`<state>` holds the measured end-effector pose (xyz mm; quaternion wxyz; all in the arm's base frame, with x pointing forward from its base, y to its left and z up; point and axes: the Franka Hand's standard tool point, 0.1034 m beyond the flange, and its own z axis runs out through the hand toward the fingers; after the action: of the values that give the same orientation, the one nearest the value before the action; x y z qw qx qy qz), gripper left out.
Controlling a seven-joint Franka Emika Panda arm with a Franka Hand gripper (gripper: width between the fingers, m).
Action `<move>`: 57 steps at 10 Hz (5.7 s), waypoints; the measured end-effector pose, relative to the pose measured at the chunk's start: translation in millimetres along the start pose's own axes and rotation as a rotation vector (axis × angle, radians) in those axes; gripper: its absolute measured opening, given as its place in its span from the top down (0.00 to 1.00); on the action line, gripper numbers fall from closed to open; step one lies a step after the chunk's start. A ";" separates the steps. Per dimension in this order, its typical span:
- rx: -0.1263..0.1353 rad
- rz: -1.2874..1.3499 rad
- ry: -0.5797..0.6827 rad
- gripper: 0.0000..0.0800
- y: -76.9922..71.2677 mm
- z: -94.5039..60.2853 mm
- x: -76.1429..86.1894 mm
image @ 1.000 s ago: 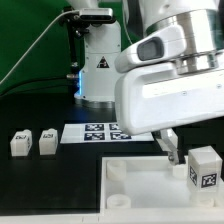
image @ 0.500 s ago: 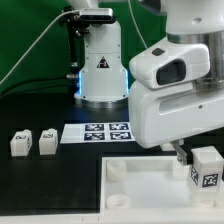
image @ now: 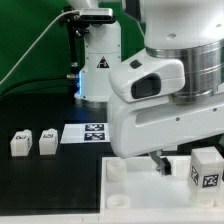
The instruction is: Assemble one leg
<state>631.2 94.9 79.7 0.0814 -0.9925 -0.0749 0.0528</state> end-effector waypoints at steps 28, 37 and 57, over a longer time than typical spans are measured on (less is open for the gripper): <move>0.118 0.970 0.182 0.20 -20.1 9.3 -14.6; 0.005 0.379 0.188 0.47 -31.1 2.7 -9.6; 0.113 0.699 0.143 0.19 -25.6 6.1 -9.3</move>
Offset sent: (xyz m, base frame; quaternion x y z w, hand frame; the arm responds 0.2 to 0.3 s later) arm -0.0079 0.0159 0.0002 0.0362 -0.0144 0.0485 0.9981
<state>617.7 119.3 78.9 0.1181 -0.9532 0.2780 0.0122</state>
